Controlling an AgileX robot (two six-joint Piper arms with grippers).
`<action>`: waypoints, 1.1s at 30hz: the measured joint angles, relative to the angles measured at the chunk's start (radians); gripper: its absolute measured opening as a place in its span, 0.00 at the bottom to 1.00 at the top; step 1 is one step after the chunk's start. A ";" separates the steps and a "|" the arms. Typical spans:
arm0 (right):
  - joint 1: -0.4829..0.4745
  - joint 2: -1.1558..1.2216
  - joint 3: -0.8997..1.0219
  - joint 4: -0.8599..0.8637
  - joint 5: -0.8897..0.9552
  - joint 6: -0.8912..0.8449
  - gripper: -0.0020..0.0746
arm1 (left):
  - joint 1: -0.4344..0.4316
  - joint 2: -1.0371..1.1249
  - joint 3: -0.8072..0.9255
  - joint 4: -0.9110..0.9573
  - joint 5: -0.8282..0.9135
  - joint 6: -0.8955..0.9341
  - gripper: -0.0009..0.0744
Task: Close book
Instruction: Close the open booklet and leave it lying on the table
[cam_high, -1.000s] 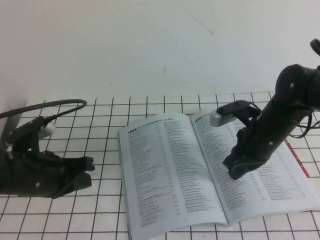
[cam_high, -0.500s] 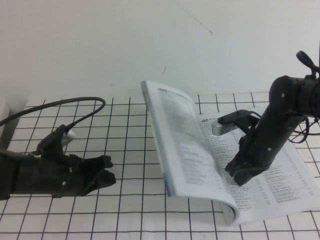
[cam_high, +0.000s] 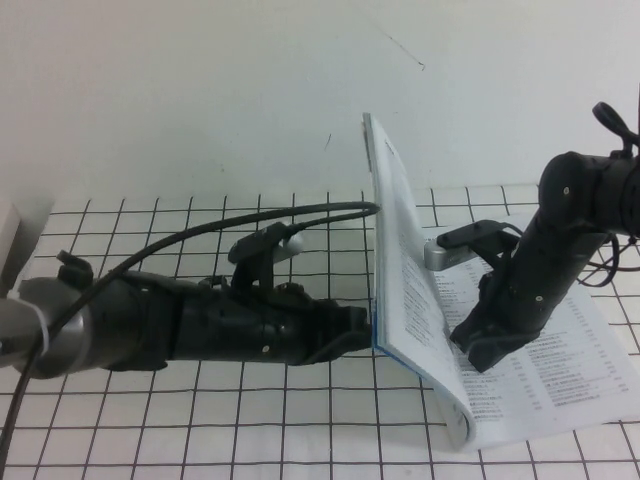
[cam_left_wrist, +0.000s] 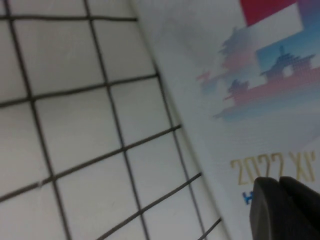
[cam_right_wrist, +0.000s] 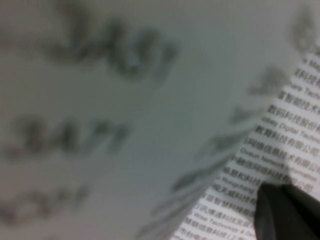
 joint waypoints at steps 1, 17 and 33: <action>0.000 0.000 0.000 0.000 0.000 0.000 0.02 | -0.007 0.000 -0.022 0.000 0.000 -0.005 0.01; 0.000 -0.072 -0.075 -0.050 0.057 0.040 0.02 | -0.063 0.002 -0.241 0.002 0.000 -0.072 0.01; -0.004 -0.601 -0.562 -0.205 0.347 0.105 0.02 | -0.095 -0.071 -0.273 0.105 0.049 -0.125 0.01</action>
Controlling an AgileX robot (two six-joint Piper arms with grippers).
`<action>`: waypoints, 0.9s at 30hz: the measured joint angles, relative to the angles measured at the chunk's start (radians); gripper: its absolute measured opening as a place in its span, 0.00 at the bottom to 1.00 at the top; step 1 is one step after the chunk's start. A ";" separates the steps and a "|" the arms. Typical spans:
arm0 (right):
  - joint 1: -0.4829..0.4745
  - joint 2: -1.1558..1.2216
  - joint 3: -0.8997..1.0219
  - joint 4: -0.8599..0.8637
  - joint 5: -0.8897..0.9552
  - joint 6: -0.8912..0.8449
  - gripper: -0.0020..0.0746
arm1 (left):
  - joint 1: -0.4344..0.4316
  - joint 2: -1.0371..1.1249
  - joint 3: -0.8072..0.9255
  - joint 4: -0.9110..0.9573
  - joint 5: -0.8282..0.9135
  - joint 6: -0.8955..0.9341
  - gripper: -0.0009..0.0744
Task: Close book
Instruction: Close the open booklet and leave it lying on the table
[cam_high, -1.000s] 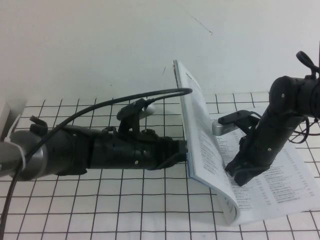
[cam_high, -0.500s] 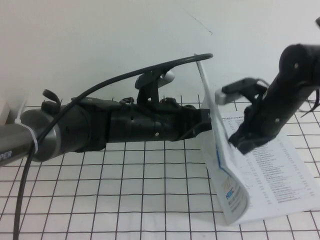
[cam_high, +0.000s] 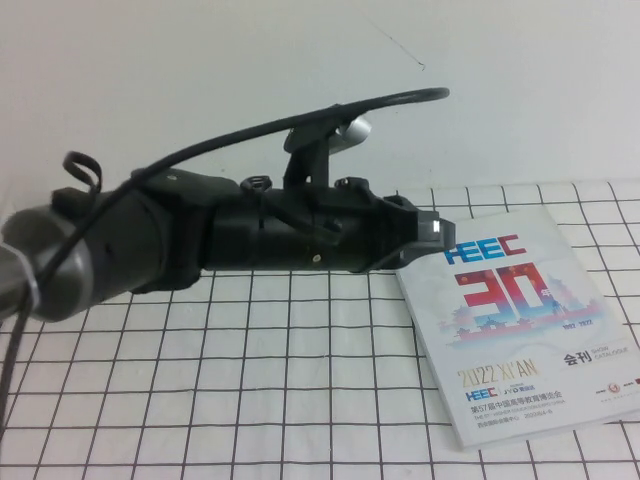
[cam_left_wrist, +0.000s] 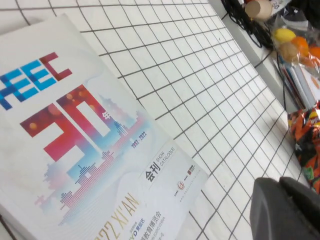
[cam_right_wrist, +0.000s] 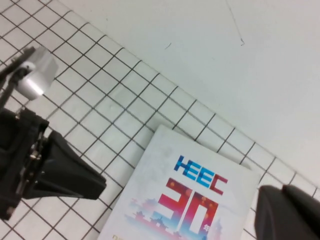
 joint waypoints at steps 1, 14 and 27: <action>0.000 -0.024 0.003 0.000 0.000 0.000 0.02 | 0.000 -0.031 0.000 0.055 0.002 -0.020 0.01; 0.000 -0.609 0.582 -0.029 -0.197 0.000 0.02 | 0.000 -0.528 0.000 0.950 0.299 -0.438 0.01; 0.000 -1.106 1.233 -0.060 -0.590 0.079 0.02 | 0.000 -1.171 0.413 1.104 0.162 -0.562 0.01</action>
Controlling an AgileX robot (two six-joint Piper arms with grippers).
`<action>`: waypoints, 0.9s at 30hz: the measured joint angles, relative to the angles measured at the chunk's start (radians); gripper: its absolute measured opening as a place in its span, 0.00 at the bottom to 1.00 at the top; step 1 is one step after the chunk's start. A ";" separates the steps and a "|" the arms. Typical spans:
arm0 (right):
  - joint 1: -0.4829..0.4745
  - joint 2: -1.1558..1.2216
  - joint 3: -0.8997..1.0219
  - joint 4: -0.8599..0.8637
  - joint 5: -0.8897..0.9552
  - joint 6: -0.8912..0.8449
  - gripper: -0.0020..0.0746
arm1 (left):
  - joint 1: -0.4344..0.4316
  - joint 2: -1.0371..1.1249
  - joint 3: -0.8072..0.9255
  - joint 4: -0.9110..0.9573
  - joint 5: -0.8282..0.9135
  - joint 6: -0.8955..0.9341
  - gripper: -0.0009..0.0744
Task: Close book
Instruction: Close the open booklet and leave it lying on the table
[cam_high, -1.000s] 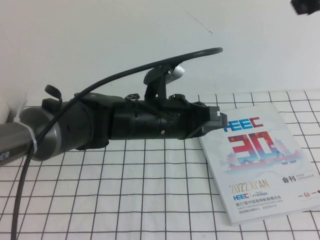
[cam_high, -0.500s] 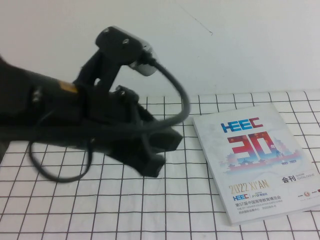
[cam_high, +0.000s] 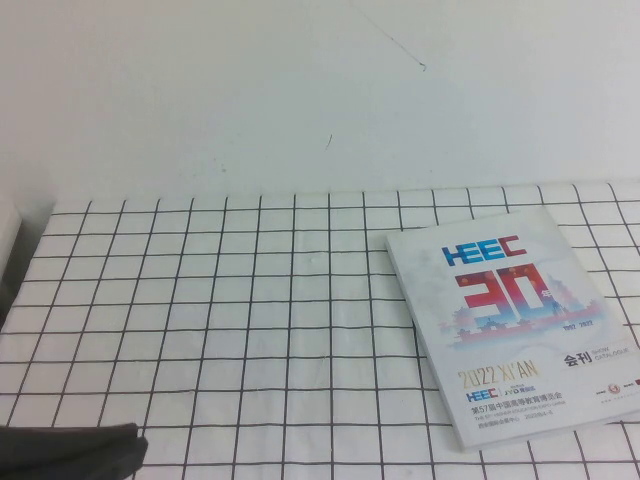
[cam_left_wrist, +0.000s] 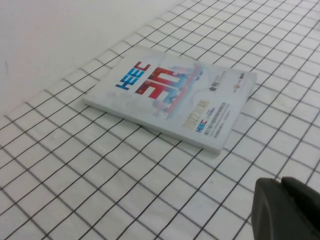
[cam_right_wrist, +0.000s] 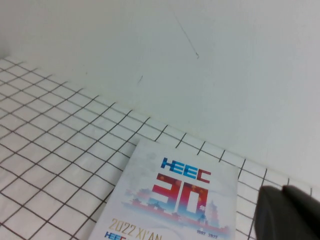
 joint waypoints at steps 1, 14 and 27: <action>0.000 -0.005 0.038 0.000 -0.022 0.002 0.02 | 0.000 -0.033 0.054 0.012 -0.035 -0.003 0.01; 0.000 -0.007 0.289 -0.162 -0.271 0.004 0.02 | 0.000 -0.149 0.278 0.247 -0.261 -0.008 0.01; 0.000 -0.007 0.337 -0.231 -0.215 0.004 0.02 | 0.000 -0.147 0.278 0.242 -0.190 -0.008 0.01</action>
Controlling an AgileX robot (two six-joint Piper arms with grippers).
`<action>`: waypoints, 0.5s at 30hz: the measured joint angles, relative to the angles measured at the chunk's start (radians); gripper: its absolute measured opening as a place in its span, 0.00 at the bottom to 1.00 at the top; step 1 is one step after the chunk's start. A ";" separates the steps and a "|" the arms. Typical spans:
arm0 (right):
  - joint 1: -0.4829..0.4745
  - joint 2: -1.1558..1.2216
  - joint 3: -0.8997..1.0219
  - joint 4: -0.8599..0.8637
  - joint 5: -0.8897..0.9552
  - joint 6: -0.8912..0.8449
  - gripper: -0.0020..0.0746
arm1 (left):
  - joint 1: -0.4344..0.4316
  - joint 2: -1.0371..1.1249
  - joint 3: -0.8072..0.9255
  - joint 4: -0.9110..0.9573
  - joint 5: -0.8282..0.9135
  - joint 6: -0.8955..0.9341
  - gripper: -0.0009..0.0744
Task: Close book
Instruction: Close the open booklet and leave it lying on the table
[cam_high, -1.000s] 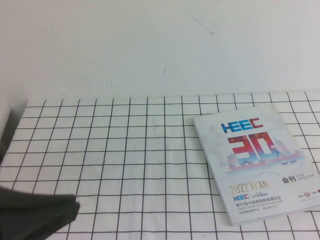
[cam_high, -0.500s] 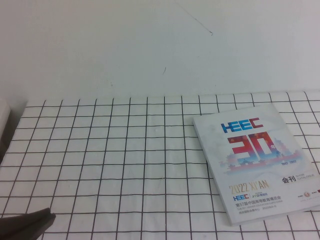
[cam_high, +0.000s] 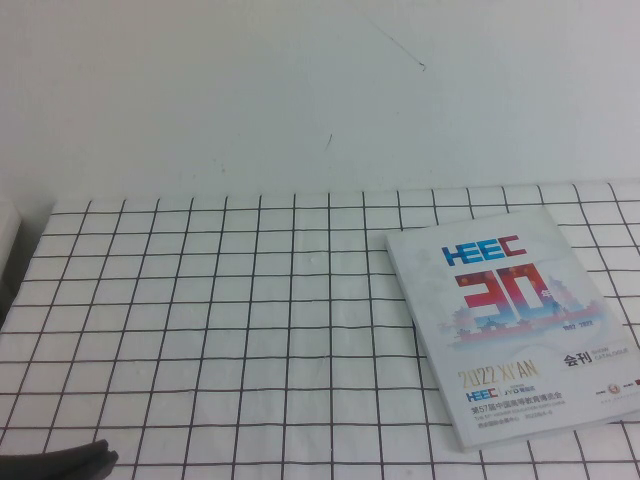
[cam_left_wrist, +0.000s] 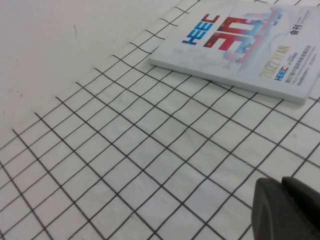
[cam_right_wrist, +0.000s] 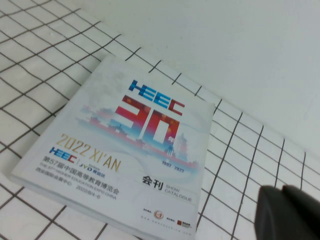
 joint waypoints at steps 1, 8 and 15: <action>0.000 0.000 0.000 0.000 0.010 0.000 0.02 | 0.000 0.000 0.000 -0.020 0.001 0.000 0.01; 0.000 0.000 0.000 -0.002 0.021 0.000 0.02 | 0.000 0.000 0.000 -0.091 0.026 0.000 0.01; 0.000 0.000 0.000 -0.002 0.024 0.000 0.02 | 0.000 0.000 0.000 -0.122 0.035 -0.001 0.01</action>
